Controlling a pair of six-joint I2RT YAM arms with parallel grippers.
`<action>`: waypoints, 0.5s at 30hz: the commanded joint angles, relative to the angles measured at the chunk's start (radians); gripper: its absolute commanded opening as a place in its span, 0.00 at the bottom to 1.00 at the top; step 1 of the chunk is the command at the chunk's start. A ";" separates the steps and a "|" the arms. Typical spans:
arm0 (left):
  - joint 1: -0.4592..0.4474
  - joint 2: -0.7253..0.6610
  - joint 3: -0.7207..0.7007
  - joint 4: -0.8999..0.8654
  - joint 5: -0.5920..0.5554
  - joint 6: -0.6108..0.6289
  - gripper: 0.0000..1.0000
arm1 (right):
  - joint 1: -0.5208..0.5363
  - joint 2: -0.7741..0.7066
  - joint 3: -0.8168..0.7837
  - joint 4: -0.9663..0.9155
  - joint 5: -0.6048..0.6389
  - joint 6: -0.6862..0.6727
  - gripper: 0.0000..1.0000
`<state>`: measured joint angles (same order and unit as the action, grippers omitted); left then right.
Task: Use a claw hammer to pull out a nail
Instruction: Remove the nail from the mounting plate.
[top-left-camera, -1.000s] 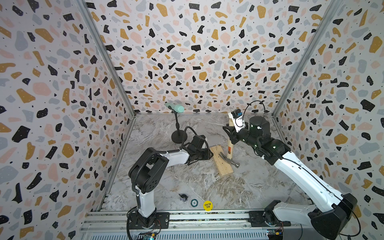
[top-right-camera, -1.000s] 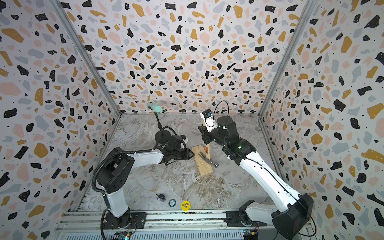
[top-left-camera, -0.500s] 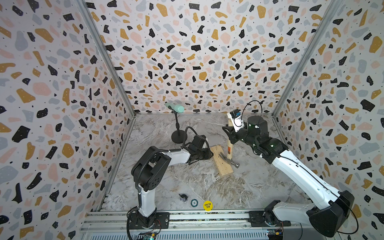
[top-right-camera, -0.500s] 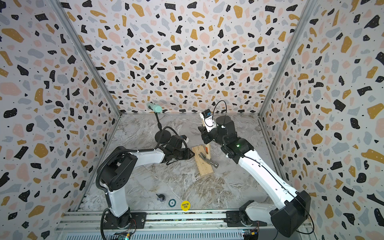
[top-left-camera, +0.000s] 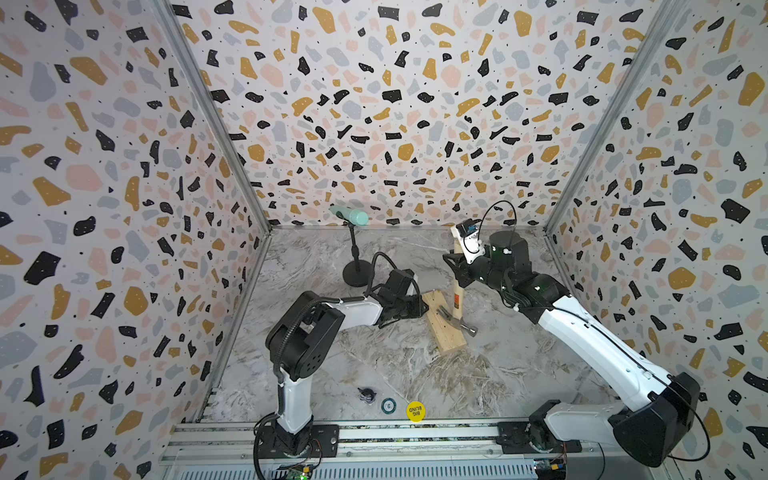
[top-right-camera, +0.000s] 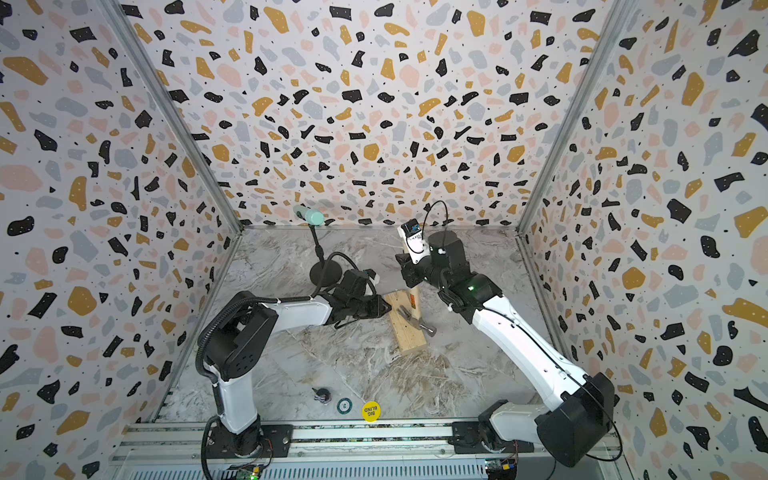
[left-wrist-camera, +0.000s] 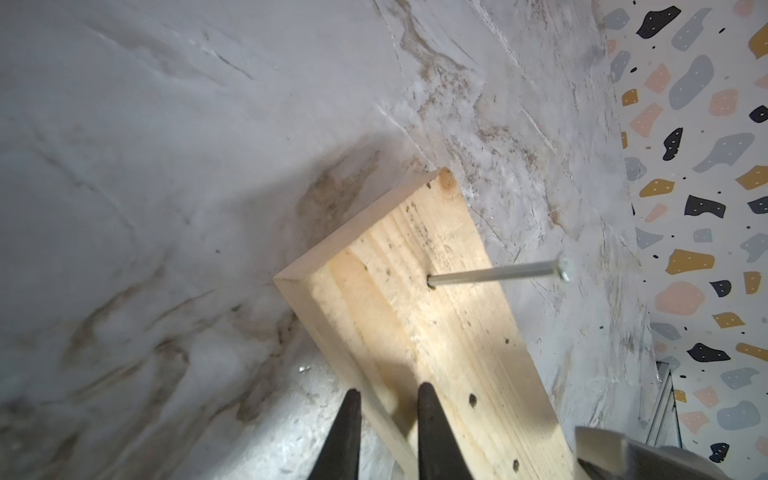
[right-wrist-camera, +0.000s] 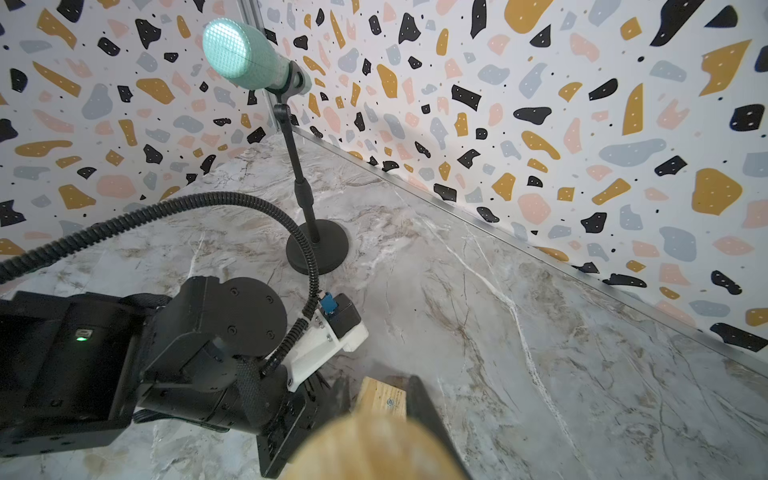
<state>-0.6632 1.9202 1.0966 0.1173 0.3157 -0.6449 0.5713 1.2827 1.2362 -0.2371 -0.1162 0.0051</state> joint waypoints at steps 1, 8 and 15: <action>-0.004 0.019 -0.011 0.010 -0.003 -0.007 0.19 | -0.010 -0.015 0.091 0.099 -0.003 -0.005 0.00; -0.004 0.020 -0.027 0.012 -0.007 -0.012 0.19 | -0.023 0.014 0.110 0.105 -0.007 -0.009 0.00; -0.004 0.020 -0.036 0.016 -0.006 -0.018 0.19 | -0.042 0.045 0.120 0.122 -0.013 -0.011 0.00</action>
<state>-0.6632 1.9202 1.0840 0.1429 0.3157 -0.6552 0.5381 1.3499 1.2812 -0.2283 -0.1196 -0.0021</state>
